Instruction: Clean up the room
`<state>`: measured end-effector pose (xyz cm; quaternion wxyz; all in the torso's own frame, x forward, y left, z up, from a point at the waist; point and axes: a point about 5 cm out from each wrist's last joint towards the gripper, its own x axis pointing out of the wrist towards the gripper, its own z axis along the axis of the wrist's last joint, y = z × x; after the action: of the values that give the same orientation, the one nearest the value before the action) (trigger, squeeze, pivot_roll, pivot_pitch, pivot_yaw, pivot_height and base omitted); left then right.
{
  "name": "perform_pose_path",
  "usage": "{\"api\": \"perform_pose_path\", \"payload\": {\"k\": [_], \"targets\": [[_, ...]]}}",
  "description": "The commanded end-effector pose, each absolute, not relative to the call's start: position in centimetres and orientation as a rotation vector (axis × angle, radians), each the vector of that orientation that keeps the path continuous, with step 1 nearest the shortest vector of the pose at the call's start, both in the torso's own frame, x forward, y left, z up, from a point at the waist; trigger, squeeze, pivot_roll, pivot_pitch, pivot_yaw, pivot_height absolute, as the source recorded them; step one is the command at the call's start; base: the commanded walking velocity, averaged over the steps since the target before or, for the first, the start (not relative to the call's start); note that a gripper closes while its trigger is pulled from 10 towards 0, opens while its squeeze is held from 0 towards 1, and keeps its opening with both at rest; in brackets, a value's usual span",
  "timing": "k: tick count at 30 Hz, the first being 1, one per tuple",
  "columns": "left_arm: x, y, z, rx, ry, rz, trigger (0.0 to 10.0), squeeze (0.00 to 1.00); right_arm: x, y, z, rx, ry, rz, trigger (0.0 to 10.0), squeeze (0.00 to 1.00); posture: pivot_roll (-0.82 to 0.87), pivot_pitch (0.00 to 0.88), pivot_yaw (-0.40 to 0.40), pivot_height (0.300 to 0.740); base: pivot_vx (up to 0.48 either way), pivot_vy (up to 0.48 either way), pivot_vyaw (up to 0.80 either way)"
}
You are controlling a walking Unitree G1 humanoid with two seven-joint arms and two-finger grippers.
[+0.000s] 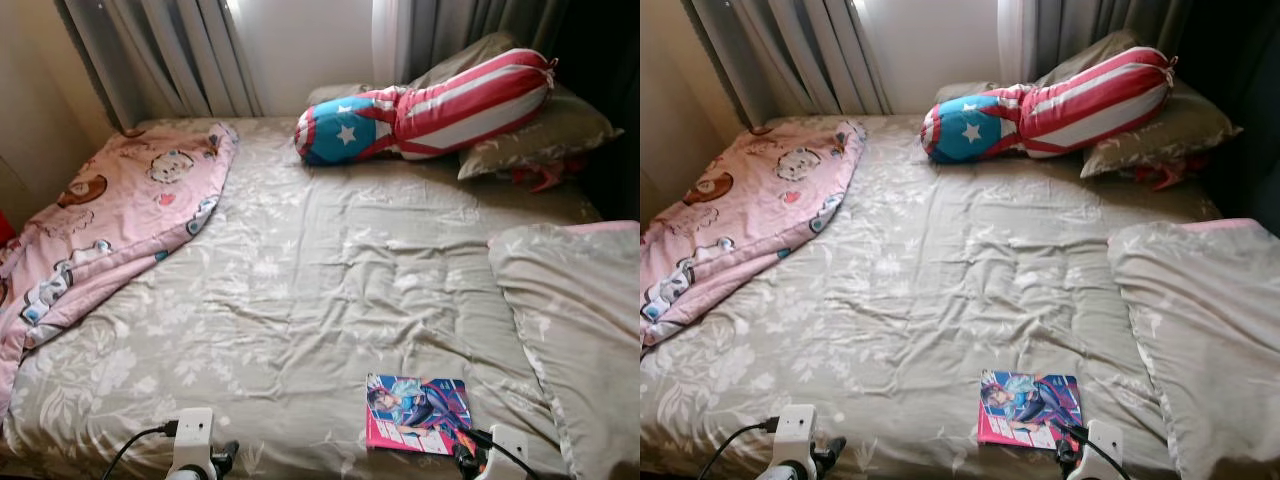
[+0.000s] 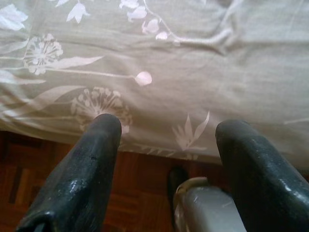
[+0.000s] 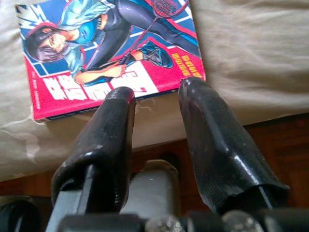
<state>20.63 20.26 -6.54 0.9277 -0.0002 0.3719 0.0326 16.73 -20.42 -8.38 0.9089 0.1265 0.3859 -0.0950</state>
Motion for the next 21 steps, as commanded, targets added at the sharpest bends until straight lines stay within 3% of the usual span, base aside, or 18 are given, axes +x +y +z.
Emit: {"api": "perform_pose_path", "payload": {"k": [1, 8, 10, 21], "targets": [[20.1, 20.5, -6.8, -0.003, 0.778, 0.084, 10.0, 0.00, 16.5, -20.2, -8.6, 0.250, 0.814, -0.186, 10.0, 0.00, -0.04, 0.000, 0.024, 0.719, 0.000, 0.000, 0.00], [20.0, 20.5, -6.9, 0.003, 0.782, 0.078, 10.0, 0.00, 17.1, -20.3, -8.1, 0.276, 0.760, -0.175, 10.0, 0.00, -0.05, 0.000, 0.029, 0.729, 0.000, 0.000, 0.00], [20.1, 20.5, -6.9, 0.000, 0.780, 0.080, 10.0, 0.00, 16.0, -21.9, -8.3, 0.251, 0.786, -0.188, 10.0, 0.00, -0.04, 0.000, 0.023, 0.740, 0.000, 0.000, 0.00], [20.2, 20.1, -6.8, -0.003, 0.776, 0.068, 10.0, 0.00, 13.2, -23.8, -9.1, 0.212, 0.894, -0.233, 10.0, 0.00, -0.05, 0.000, 0.018, 0.740, 0.000, 0.000, 0.00]]}}
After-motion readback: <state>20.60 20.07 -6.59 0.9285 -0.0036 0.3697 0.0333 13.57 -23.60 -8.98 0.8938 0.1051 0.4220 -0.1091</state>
